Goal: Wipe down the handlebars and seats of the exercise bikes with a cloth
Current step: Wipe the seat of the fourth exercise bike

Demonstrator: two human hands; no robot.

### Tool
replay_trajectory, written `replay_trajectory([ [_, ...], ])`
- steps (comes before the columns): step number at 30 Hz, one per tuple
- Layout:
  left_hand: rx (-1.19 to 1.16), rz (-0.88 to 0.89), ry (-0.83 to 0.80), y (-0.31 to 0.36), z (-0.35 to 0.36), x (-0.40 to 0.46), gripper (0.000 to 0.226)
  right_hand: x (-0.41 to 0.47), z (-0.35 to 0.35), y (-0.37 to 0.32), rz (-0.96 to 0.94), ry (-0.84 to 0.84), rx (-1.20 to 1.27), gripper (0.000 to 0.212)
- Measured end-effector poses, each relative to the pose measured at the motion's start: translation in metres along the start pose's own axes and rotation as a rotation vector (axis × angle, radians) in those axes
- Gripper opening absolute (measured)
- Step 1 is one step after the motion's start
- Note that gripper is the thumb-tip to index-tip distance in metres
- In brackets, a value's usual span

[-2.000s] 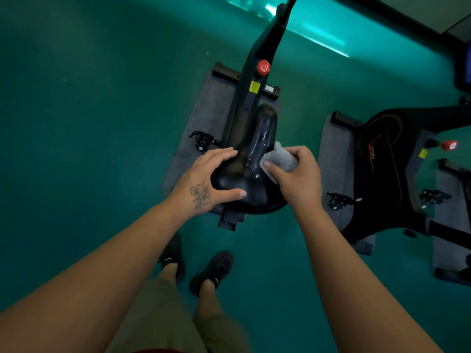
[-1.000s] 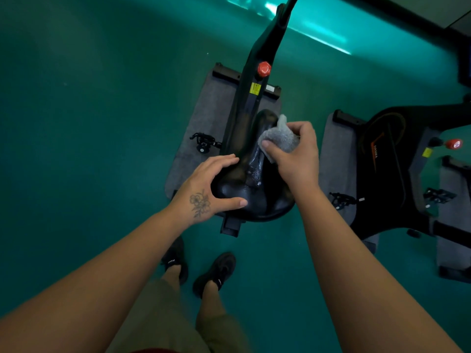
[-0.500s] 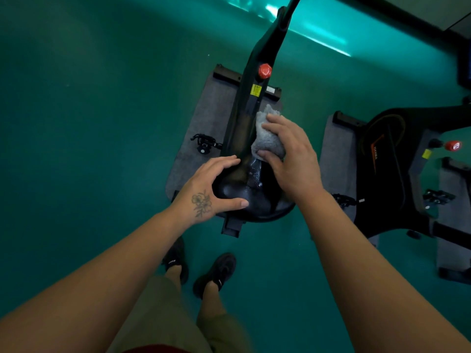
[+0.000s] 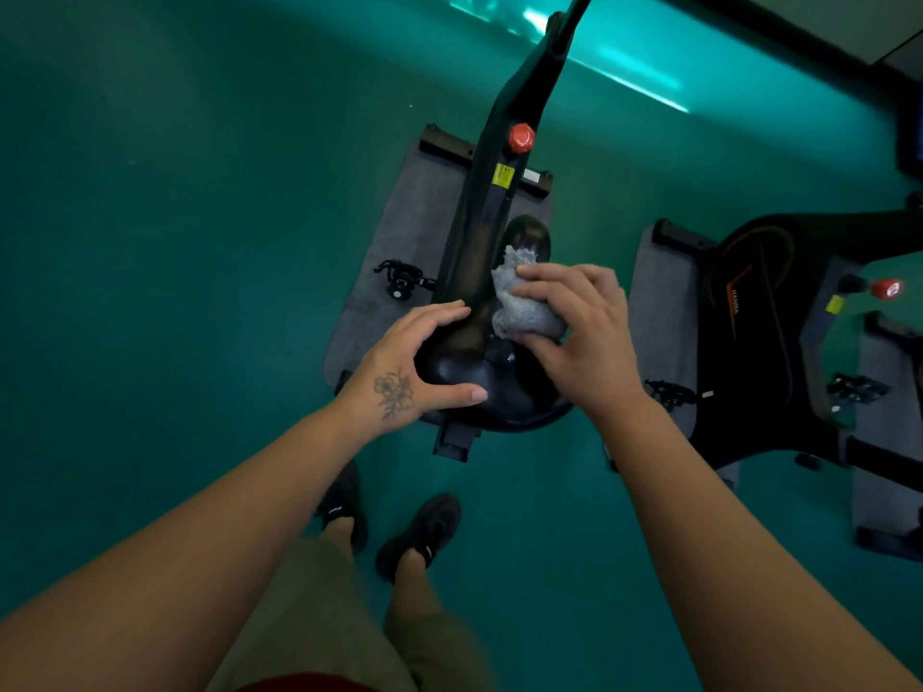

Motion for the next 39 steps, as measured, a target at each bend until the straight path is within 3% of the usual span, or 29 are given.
replay_trajectory([
  [7, 0.034, 0.018, -0.028, 0.001, -0.005, 0.002, 0.094, 0.02, 0.007, -0.007, 0.104, 0.055, -0.031, 0.044],
  [16, 0.054, -0.014, -0.063, -0.003, -0.016, 0.001, 0.103, -0.039, 0.015, -0.024, 0.191, -0.009, 0.246, 0.038],
  [25, 0.031, 0.006, -0.089, -0.006, -0.012, -0.002, 0.108, -0.003, 0.007, -0.009, 0.188, -0.012, 0.145, 0.042],
  [31, 0.023, -0.001, -0.071, -0.001, -0.011, -0.004, 0.104, -0.038, 0.01, -0.027, 0.239, -0.024, 0.25, 0.041],
  [39, 0.022, -0.033, -0.079, -0.001, -0.013, -0.008, 0.114, -0.056, 0.004, -0.045, 0.23, -0.042, 0.186, 0.039],
])
Point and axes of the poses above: each hand's wrist, its own x-axis towards the middle knuckle, its own z-axis out of the palm, y = z × x, the point moved 1 cm from there along x, towards the middle knuckle, and after that the axes turned 5 degrees about x, right-handed, at the moved point
